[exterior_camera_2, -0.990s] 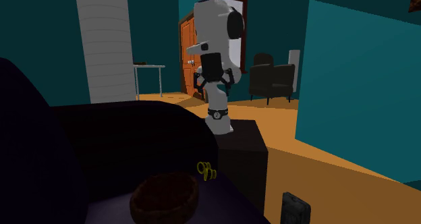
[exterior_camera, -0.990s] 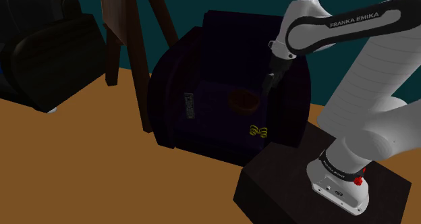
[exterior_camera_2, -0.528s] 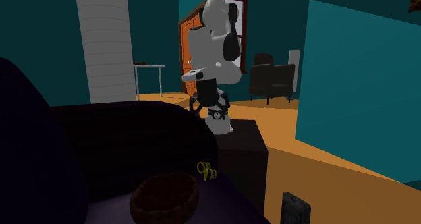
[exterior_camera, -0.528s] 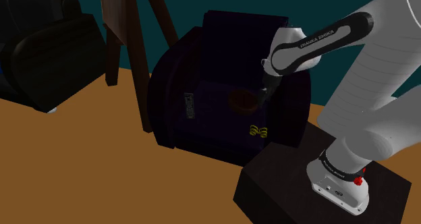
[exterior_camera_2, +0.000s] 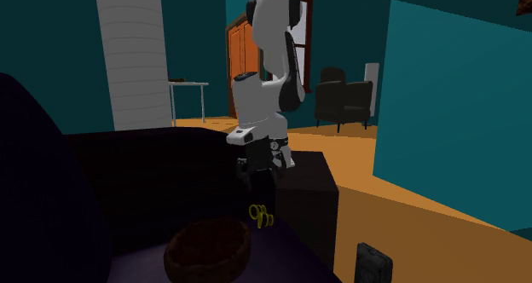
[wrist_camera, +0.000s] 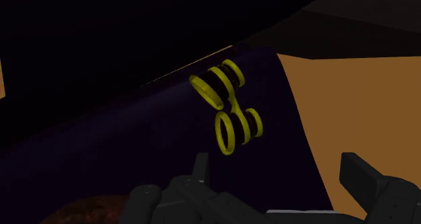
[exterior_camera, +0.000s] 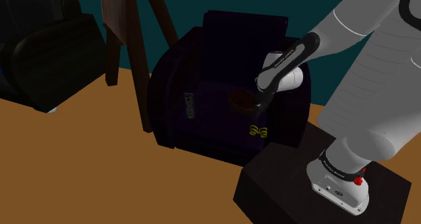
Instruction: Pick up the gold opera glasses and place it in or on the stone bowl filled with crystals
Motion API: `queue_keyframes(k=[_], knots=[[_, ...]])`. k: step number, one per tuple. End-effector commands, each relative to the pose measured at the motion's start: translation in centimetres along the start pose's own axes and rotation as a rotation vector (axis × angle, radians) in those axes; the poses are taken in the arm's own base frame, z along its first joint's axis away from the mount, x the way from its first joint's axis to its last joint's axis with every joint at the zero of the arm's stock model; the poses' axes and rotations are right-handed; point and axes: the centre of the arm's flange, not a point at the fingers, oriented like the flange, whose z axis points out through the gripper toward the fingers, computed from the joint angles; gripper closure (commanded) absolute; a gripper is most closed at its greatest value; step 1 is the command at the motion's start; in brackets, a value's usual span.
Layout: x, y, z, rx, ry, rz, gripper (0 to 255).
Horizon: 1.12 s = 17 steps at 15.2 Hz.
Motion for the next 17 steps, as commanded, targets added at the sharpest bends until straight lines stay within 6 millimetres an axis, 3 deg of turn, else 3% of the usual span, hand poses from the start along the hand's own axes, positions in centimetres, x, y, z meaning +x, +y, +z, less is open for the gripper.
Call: queue_keyframes(k=[1, 5, 12, 17], knots=[[0.2, 0.6, 2.6, 0.004, -0.010, -0.004, 0], [0.8, 1.9, 7.3, 0.014, -0.029, -0.010, 0], [0.7, 1.9, 11.0, 0.014, -0.029, -0.010, 0], [0.7, 1.9, 11.3, 0.014, -0.029, -0.010, 0]])
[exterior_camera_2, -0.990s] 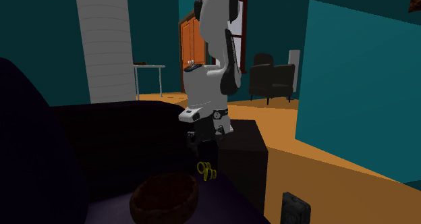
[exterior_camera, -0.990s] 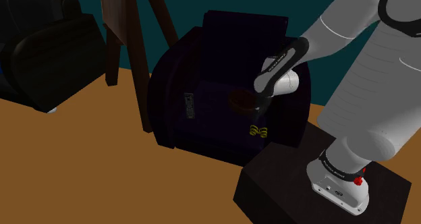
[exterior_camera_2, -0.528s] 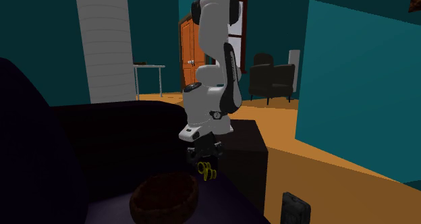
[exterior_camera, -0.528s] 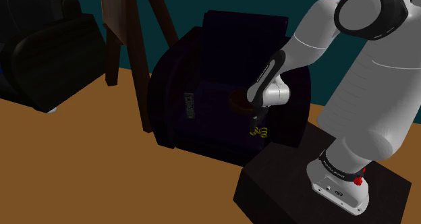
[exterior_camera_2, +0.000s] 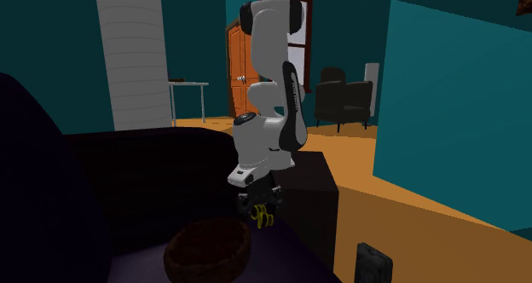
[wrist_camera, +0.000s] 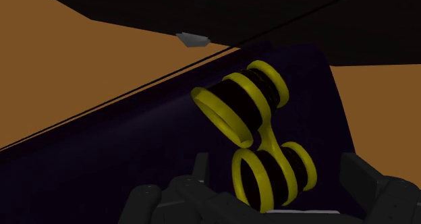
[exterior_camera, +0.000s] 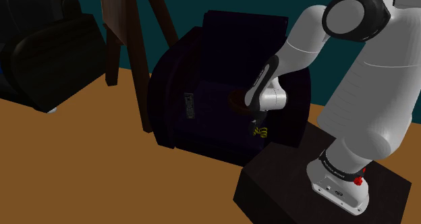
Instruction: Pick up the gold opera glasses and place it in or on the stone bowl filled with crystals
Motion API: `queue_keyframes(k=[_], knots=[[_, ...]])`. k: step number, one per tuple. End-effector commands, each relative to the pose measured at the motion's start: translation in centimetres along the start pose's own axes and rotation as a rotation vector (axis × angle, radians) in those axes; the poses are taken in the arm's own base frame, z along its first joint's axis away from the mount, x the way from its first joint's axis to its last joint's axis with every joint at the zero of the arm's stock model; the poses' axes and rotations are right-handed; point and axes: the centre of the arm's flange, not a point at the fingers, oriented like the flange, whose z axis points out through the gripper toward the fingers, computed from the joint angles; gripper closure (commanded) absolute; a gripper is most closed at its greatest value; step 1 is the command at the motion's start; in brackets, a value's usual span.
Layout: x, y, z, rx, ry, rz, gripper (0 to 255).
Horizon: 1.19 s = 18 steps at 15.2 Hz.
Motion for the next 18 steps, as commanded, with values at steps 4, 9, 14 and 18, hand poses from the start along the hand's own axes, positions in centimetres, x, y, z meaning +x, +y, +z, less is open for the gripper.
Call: queue_keyframes(k=[4, 9, 14, 18], knots=[[0.0, 0.0, 0.0, 0.000, 0.000, 0.000, 255], [0.0, 0.0, 0.0, 0.000, 0.000, 0.000, 255], [0.0, -0.1, -0.5, 0.000, 0.000, 0.000, 255], [-0.2, -0.5, -2.6, 0.000, 0.000, 0.000, 255]])
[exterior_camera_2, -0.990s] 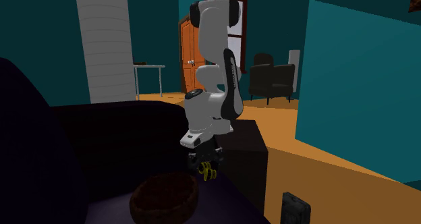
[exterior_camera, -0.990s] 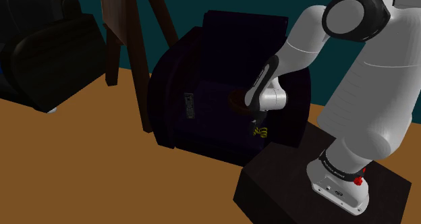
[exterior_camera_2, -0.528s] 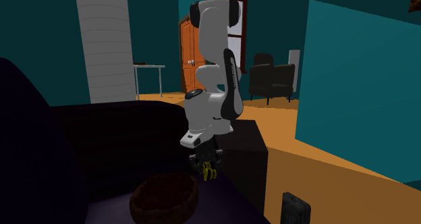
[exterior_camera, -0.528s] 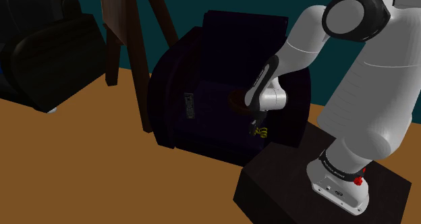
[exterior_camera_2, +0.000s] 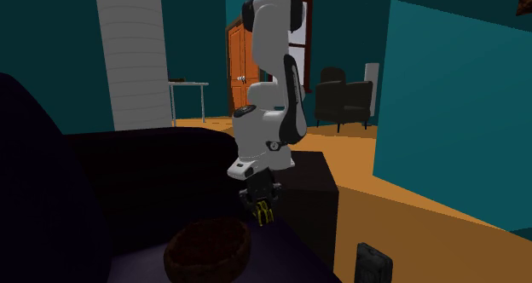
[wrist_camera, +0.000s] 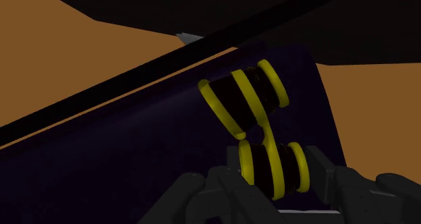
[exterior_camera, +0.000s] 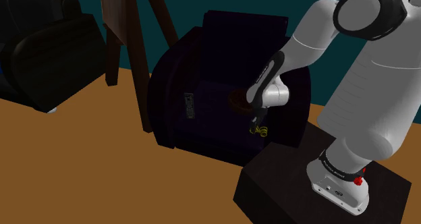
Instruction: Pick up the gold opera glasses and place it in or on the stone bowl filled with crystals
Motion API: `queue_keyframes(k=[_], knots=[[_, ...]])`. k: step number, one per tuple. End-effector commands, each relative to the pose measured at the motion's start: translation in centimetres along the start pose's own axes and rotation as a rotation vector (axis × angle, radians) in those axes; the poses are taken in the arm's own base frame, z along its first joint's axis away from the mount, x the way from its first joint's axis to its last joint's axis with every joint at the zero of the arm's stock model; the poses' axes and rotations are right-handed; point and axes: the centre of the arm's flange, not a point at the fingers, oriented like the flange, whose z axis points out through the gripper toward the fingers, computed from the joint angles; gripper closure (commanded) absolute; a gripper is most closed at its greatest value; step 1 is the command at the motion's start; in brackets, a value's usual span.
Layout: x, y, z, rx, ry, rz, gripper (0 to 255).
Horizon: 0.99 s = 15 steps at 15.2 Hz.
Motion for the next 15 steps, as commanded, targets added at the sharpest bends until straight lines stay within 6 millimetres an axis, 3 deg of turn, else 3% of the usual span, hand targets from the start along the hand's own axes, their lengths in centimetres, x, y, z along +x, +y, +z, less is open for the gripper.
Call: queue_keyframes(k=[1, 15], knots=[[-0.2, -0.2, -0.9, 0.001, -0.002, 0.001, 255], [-0.7, -1.5, -8.2, 0.001, -0.002, 0.001, 255]])
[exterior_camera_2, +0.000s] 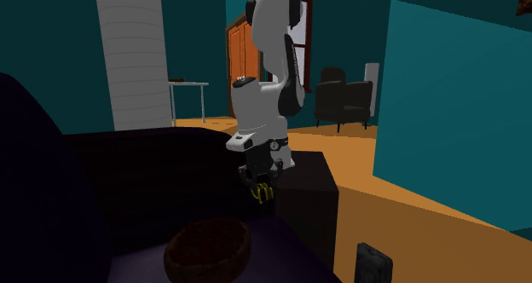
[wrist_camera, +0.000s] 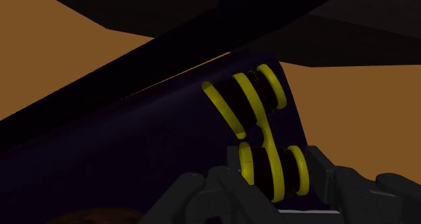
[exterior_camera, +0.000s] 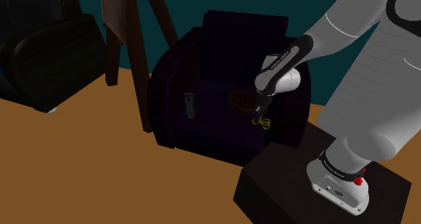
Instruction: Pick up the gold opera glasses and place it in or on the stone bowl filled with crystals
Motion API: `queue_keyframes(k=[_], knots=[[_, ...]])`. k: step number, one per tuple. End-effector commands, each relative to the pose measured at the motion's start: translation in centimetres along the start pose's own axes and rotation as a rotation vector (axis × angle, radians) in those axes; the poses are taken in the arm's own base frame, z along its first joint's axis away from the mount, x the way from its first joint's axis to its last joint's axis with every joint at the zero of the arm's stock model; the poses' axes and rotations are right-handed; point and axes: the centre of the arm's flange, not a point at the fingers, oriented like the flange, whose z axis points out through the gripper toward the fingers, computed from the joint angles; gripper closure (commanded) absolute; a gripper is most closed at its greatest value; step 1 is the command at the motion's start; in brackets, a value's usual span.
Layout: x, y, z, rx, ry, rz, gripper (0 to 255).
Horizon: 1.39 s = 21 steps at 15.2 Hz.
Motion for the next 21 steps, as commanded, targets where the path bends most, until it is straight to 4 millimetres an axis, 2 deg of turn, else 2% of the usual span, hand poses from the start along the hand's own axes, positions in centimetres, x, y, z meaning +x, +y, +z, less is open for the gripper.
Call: queue_keyframes(k=[1, 13, 21], knots=[[0.0, -0.3, -1.0, 0.000, -0.001, 0.000, 255], [-0.4, -1.3, -7.0, 0.000, -0.001, 0.000, 255], [8.2, 4.5, -8.8, 0.000, -0.001, 0.000, 255]])
